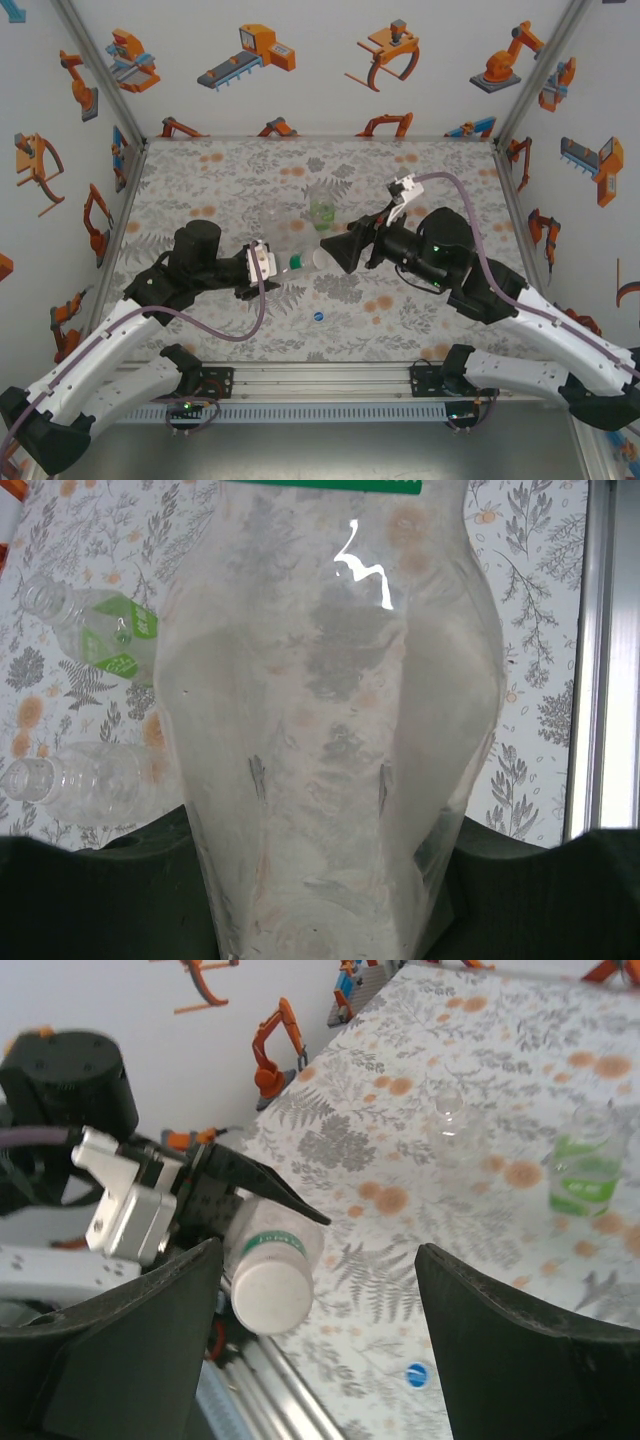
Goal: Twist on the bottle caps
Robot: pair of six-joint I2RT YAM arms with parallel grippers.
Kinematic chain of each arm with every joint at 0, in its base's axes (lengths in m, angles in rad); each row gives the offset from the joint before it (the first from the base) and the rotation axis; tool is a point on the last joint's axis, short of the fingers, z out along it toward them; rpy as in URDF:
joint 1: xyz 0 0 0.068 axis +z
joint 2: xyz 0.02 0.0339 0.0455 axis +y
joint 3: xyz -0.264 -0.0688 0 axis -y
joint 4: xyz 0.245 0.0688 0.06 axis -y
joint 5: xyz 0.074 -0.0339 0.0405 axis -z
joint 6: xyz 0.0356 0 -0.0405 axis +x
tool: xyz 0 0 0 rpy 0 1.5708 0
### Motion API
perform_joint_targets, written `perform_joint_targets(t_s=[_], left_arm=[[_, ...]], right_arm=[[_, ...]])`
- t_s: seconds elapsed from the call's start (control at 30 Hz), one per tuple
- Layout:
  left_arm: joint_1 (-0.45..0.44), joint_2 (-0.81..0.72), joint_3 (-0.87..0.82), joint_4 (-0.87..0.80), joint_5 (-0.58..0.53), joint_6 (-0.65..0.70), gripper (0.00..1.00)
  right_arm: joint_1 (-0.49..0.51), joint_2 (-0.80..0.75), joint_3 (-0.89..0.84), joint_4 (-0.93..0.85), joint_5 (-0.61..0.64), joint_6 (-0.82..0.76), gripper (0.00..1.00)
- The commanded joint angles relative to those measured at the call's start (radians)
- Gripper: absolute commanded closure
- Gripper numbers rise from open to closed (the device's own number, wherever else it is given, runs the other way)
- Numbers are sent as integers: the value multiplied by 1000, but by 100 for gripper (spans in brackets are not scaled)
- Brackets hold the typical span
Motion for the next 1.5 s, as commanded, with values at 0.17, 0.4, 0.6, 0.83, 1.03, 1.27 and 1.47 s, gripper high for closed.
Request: perform_joint_targets(t_s=[0.17,0.4,0.6,0.83,1.03,1.27,1.47], left_arm=[[-3,9,19,-17,136,45,100],[-5,45,44,-66,201,62,100],[-4,50,47,-69,207,61,100],[-3,62,57,-87,227,67,100],[-4,65,59,-92,229,69,100],[-4,65,58,-93,230,67,100],[-3,66,59,-94,230,67,100]], right_arm=[[5,-23,47,-149,-421,-624,31],[5,9,88,-256,-554,-897,32],[6,48,102,-236,-592,-920,33],[6,74,103,-211,-589,-920,37],[6,83,102,-201,-562,-920,41],[6,98,105,-194,-571,-920,44],[5,98,109,-194,-582,-916,49]])
